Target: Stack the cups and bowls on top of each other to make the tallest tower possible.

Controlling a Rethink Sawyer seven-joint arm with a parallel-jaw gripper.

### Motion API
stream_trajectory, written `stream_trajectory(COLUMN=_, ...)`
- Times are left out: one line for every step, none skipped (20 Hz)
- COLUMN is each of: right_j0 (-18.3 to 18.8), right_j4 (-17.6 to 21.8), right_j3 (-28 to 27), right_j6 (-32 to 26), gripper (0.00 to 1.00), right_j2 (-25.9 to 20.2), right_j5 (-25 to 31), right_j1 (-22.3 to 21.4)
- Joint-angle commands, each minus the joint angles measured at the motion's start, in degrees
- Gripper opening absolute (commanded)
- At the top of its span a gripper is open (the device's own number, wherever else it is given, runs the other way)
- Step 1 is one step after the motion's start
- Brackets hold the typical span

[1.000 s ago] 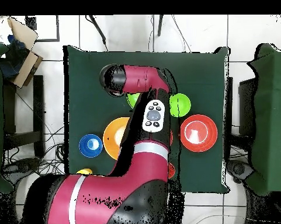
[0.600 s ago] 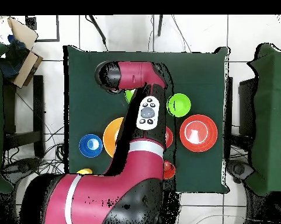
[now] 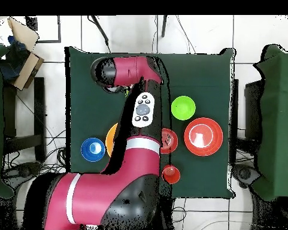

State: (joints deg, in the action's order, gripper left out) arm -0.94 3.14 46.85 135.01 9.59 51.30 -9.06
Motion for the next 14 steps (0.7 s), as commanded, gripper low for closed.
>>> stream_trajectory(right_j0=-1.9, right_j4=4.0, right_j3=-5.5, right_j6=-7.9, gripper=0.00, right_j2=-2.9, right_j5=9.2, right_j1=3.2)
stream_trajectory(right_j0=-1.9, right_j4=4.0, right_j3=-5.7, right_j6=-7.8, gripper=0.00, right_j2=-2.7, right_j5=10.0, right_j1=3.5)
stream_trajectory(right_j0=-1.9, right_j4=4.0, right_j3=-5.5, right_j6=-7.6, gripper=0.00, right_j2=-2.5, right_j5=10.1, right_j1=3.6)
stream_trajectory(right_j0=-1.9, right_j4=4.0, right_j3=-5.3, right_j6=-7.5, gripper=0.00, right_j2=-2.3, right_j5=10.1, right_j1=3.8)
stream_trajectory(right_j0=-1.8, right_j4=4.2, right_j3=-5.3, right_j6=-7.5, gripper=0.00, right_j2=-2.0, right_j5=10.0, right_j1=3.9)
stream_trajectory(right_j0=-1.8, right_j4=4.4, right_j3=-5.2, right_j6=-7.6, gripper=0.00, right_j2=-1.7, right_j5=9.8, right_j1=4.0)
stream_trajectory(right_j0=-1.9, right_j4=4.8, right_j3=-4.5, right_j6=-7.5, gripper=0.00, right_j2=-1.2, right_j5=9.1, right_j1=3.9)
stream_trajectory(right_j0=-1.9, right_j4=5.0, right_j3=-4.1, right_j6=-7.4, gripper=0.00, right_j2=-1.0, right_j5=8.9, right_j1=3.8)
stream_trajectory(right_j0=-2.2, right_j4=5.4, right_j3=-3.2, right_j6=-6.9, gripper=0.00, right_j2=-0.3, right_j5=8.1, right_j1=3.6)
stream_trajectory(right_j0=-2.5, right_j4=5.7, right_j3=-2.8, right_j6=-6.3, gripper=0.00, right_j2=0.3, right_j5=7.8, right_j1=3.6)
stream_trajectory(right_j0=-2.8, right_j4=5.9, right_j3=-1.8, right_j6=-5.8, gripper=0.00, right_j2=0.7, right_j5=7.0, right_j1=3.4)
stream_trajectory(right_j0=-2.9, right_j4=5.8, right_j3=-1.6, right_j6=-5.5, gripper=0.00, right_j2=0.9, right_j5=6.7, right_j1=3.4)
stream_trajectory(right_j0=-3.2, right_j4=6.0, right_j3=-1.6, right_j6=-5.0, gripper=0.00, right_j2=1.3, right_j5=6.3, right_j1=3.6)
stream_trajectory(right_j0=-3.4, right_j4=6.1, right_j3=-1.6, right_j6=-4.4, gripper=0.00, right_j2=2.0, right_j5=6.0, right_j1=3.8)
